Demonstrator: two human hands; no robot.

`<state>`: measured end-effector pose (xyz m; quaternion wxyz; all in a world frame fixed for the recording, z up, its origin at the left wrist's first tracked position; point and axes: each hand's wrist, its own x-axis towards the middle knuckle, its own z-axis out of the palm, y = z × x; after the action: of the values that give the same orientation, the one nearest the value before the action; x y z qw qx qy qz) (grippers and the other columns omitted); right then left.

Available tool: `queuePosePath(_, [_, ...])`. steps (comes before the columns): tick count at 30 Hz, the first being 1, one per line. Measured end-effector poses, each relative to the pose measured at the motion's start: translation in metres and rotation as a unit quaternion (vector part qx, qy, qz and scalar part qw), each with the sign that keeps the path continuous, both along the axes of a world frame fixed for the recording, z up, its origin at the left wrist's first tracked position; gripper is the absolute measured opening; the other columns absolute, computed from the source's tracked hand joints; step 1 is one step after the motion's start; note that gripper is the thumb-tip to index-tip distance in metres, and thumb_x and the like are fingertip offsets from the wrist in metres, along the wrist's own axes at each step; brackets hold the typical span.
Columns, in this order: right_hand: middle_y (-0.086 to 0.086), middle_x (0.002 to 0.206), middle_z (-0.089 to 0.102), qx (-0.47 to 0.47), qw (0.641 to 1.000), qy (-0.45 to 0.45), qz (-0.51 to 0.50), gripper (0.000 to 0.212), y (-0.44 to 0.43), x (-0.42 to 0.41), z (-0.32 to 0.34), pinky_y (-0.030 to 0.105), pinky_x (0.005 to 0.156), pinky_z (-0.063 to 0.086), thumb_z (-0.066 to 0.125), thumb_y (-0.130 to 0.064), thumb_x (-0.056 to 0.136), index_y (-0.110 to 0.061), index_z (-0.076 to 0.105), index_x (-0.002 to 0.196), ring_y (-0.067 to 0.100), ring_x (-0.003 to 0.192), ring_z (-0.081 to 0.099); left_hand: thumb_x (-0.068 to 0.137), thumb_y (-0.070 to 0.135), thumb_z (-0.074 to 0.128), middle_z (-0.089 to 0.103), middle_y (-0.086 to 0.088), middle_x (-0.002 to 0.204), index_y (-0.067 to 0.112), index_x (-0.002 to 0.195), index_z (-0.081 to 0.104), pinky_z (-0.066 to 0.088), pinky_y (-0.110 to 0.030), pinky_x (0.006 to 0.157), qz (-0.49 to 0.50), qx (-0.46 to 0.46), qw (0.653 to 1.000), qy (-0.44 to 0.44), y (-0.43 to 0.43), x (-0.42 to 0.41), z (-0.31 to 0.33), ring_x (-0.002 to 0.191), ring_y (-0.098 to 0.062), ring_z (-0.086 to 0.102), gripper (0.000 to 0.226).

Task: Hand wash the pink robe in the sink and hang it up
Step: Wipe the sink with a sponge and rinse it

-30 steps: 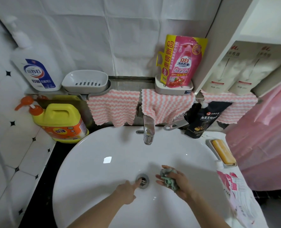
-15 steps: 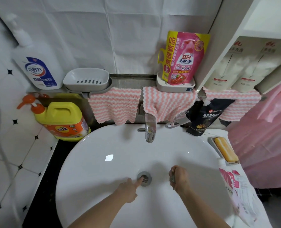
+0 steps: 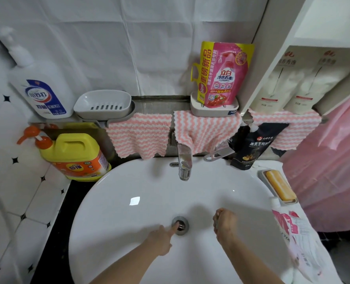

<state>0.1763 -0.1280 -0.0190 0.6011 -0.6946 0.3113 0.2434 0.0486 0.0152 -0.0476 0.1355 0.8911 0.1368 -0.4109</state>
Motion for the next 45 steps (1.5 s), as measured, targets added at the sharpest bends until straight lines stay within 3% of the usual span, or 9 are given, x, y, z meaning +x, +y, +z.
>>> queuePosePath(4, [0.009,0.049,0.038,0.012,1.000,-0.017,0.020,0.025,0.007,-0.002,0.022,0.015,0.043,0.015,0.034,0.008,0.068,-0.010,0.044,0.055,0.013,0.036,0.023,0.100,0.033,0.038,0.034,-0.023,0.138,0.033,0.150,-0.005,0.037,-0.040,0.100,0.006,-0.001,1.000,-0.002,0.000,0.001,0.001,0.119,-0.038,0.048,0.065])
queuePosePath(7, [0.011,0.066,0.054,0.116,0.984,-0.107,0.084,0.021,0.026,-0.003,0.073,0.016,0.038,0.024,0.046,0.006,0.081,-0.012,0.054,0.088,0.014,0.038,0.038,0.099,0.036,0.041,0.035,-0.021,0.138,0.026,0.151,-0.003,0.037,-0.039,0.100,0.035,-0.002,0.999,0.001,0.001,0.001,-0.003,0.122,-0.037,0.046,0.068])
queuePosePath(11, [0.007,0.106,0.051,0.243,0.917,-0.279,0.148,0.051,0.055,-0.004,0.128,0.022,0.062,0.048,0.062,-0.009,0.073,-0.021,0.036,0.114,0.016,0.079,0.056,0.100,0.031,0.037,0.033,-0.022,0.138,0.030,0.150,-0.004,0.036,-0.039,0.099,0.007,0.003,1.000,-0.004,-0.001,-0.001,0.001,0.121,-0.037,0.045,0.065])
queuePosePath(17, [0.003,0.113,0.059,-0.153,0.713,-0.608,0.314,0.035,0.080,-0.008,0.109,0.041,0.098,0.043,0.056,-0.030,0.087,-0.014,0.061,0.118,0.020,0.114,0.043,0.101,0.032,0.036,0.032,-0.022,0.140,0.031,0.150,-0.008,0.036,-0.039,0.099,-0.008,0.015,1.000,0.001,-0.002,-0.001,0.004,0.120,-0.036,0.046,0.066])
queuePosePath(22, [0.007,0.098,0.066,-0.255,0.675,-0.614,0.321,0.041,0.112,0.008,0.110,0.028,0.066,0.050,0.081,-0.009,0.067,-0.008,0.061,0.103,0.030,0.089,0.063,0.101,0.031,0.035,0.029,-0.017,0.145,0.031,0.149,-0.013,0.037,-0.038,0.100,0.022,-0.015,1.000,-0.013,0.001,-0.005,0.012,0.123,-0.035,0.045,0.068])
queuePosePath(26, [0.012,0.109,0.065,-0.372,0.631,-0.585,0.349,0.061,0.140,0.025,0.102,0.043,0.096,0.048,0.084,-0.007,0.062,-0.004,0.060,0.118,0.034,0.111,0.058,0.101,0.032,0.033,0.029,-0.013,0.145,0.031,0.148,-0.015,0.037,-0.038,0.100,0.031,-0.026,0.998,-0.041,0.004,-0.010,0.022,0.122,-0.033,0.046,0.067])
queuePosePath(35, [0.022,0.133,0.055,-0.335,0.654,-0.599,0.318,0.048,0.108,-0.004,0.085,0.056,0.104,0.030,0.047,-0.004,0.082,-0.001,0.055,0.129,0.039,0.123,0.052,0.101,0.033,0.035,0.034,-0.010,0.140,0.024,0.151,-0.004,0.040,-0.035,0.099,0.030,-0.026,0.995,-0.095,0.015,-0.031,0.029,0.123,-0.025,0.046,0.064])
queuePosePath(41, [0.015,0.135,0.055,-0.278,0.653,-0.612,0.349,0.057,0.070,-0.043,0.076,0.044,0.112,0.025,0.054,0.005,0.077,-0.011,0.055,0.132,0.032,0.129,0.048,0.100,0.033,0.037,0.038,-0.006,0.136,0.027,0.151,0.003,0.041,-0.032,0.096,0.037,-0.040,0.991,-0.123,0.013,-0.035,0.031,0.122,-0.022,0.046,0.062])
queuePosePath(45, [0.001,0.078,0.068,-0.166,0.852,-0.446,0.219,0.035,0.024,-0.059,0.079,0.036,0.066,0.045,0.037,-0.037,0.086,-0.026,0.064,0.105,0.023,0.075,0.063,0.099,0.030,0.039,0.040,0.005,0.123,0.028,0.150,0.013,0.040,-0.026,0.093,0.073,-0.070,0.979,-0.178,0.020,-0.042,0.032,0.115,-0.016,0.051,0.057])
